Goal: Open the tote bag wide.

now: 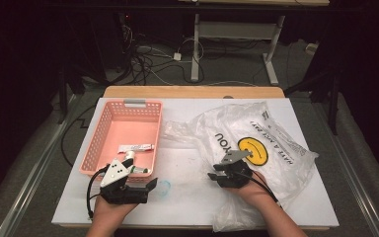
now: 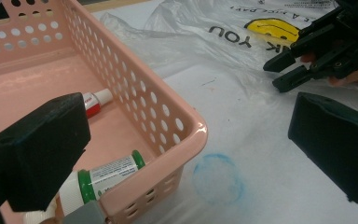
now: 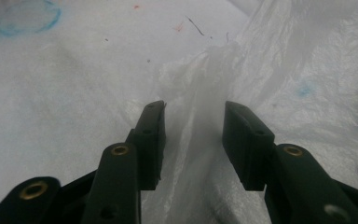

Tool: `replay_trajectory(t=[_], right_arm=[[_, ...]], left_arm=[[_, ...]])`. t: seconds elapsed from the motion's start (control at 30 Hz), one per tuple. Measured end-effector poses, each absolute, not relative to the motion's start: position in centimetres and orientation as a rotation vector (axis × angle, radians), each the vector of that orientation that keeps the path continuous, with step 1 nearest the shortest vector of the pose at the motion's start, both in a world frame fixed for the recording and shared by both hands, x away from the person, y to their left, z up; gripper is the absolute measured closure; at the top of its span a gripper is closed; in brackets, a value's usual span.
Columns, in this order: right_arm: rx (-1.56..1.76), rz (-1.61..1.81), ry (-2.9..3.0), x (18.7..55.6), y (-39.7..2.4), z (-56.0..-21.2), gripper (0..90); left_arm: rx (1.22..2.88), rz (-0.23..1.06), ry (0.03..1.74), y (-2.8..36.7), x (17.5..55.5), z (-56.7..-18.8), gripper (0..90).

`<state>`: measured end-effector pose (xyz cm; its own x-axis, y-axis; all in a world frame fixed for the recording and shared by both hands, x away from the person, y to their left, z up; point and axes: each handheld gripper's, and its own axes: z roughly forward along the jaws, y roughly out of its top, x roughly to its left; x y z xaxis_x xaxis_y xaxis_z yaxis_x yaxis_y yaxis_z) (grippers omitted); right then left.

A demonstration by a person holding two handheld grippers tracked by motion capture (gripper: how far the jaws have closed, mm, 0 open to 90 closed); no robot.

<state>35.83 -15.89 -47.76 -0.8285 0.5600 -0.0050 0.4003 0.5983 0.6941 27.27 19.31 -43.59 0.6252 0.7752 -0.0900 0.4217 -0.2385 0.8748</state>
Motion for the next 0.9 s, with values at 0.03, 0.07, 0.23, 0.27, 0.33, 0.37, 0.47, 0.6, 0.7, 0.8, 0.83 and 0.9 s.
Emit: replay_trajectory(t=[0.03, 0.07, 0.23, 0.27, 0.33, 0.37, 0.47, 0.6, 0.7, 0.8, 0.83, 0.9], right_arm=[[0.794, 1.051, 2.606, 35.8, -15.9, -47.8, 63.1], [0.790, 1.057, 2.609, 35.9, -16.0, -47.7, 64.6], [0.804, 1.087, 2.596, 35.9, -16.2, -47.5, 71.0], [0.803, 1.085, 2.589, 35.9, -16.3, -47.4, 72.5], [0.820, 1.093, 2.578, 35.9, -16.5, -47.3, 75.1], [0.806, 1.094, 2.571, 36.0, -16.6, -47.3, 76.2], [0.836, 1.087, 2.557, 36.1, -16.8, -47.3, 79.7], [0.848, 1.122, 2.548, 36.2, -17.3, -47.2, 80.9], [0.874, 1.151, 2.531, 36.2, -17.6, -47.0, 79.6], [0.890, 1.155, 2.524, 36.3, -18.0, -46.9, 78.2], [0.893, 1.157, 2.526, 36.4, -18.1, -46.9, 77.9], [0.895, 1.148, 2.528, 36.4, -18.2, -46.9, 77.4]], left_arm=[[1.870, 0.454, 0.954, 19.3, 27.3, -43.6, 0.0], [1.870, 0.454, 0.953, 19.3, 27.2, -43.6, 0.0], [1.868, 0.455, 0.956, 19.3, 27.2, -43.6, 0.0], [1.867, 0.454, 0.956, 19.2, 27.2, -43.6, 0.0], [1.868, 0.453, 0.956, 19.2, 27.2, -43.6, 0.0], [1.868, 0.453, 0.955, 19.2, 27.2, -43.6, 0.0], [1.868, 0.451, 0.954, 19.2, 27.2, -43.6, 0.0], [1.863, 0.450, 0.956, 19.3, 27.2, -43.6, 0.0], [1.863, 0.452, 0.953, 19.4, 27.2, -43.5, 0.0], [1.860, 0.452, 0.954, 19.5, 27.2, -43.5, 0.0], [1.861, 0.452, 0.953, 19.5, 27.2, -43.5, 0.0], [1.862, 0.453, 0.951, 19.5, 27.2, -43.5, 0.0]])
